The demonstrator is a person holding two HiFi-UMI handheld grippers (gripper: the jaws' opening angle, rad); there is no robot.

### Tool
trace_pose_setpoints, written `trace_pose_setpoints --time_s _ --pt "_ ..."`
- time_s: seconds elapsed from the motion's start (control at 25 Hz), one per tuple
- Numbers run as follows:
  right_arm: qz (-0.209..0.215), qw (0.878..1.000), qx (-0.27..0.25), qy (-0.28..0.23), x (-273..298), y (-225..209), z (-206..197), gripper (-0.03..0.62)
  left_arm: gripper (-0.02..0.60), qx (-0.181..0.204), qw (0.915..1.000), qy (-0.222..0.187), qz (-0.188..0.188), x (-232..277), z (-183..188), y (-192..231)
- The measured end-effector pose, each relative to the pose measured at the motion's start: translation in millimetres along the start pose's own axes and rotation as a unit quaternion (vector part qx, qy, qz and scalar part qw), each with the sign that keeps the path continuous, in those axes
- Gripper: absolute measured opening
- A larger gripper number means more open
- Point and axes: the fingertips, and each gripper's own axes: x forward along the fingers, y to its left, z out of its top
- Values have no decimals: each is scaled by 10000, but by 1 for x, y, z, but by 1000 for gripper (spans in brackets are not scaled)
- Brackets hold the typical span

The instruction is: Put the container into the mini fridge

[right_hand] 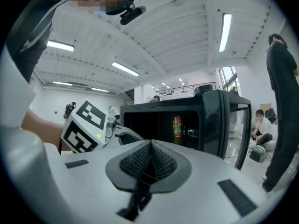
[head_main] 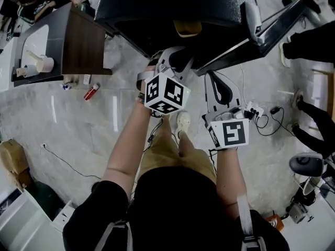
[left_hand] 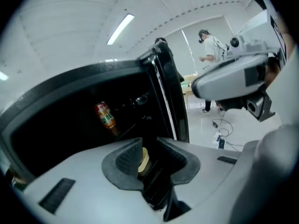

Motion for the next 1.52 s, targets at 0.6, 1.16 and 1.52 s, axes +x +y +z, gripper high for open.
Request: trace_pose_setpoints --time_s 0.6,1.16,1.52 --pt "551 9961 -351 -593 -60 28 77 37 103 -591 9927 -893 556 -131 98 -30" --pt "792 9911 -500 -944 -65 73 125 37 103 -660 9843 -1199 1111 -231 130 -4" --pt "473 9916 -651 -1013 -91 131 141 37 103 -672 9794 -1651 950 -298 123 -10"
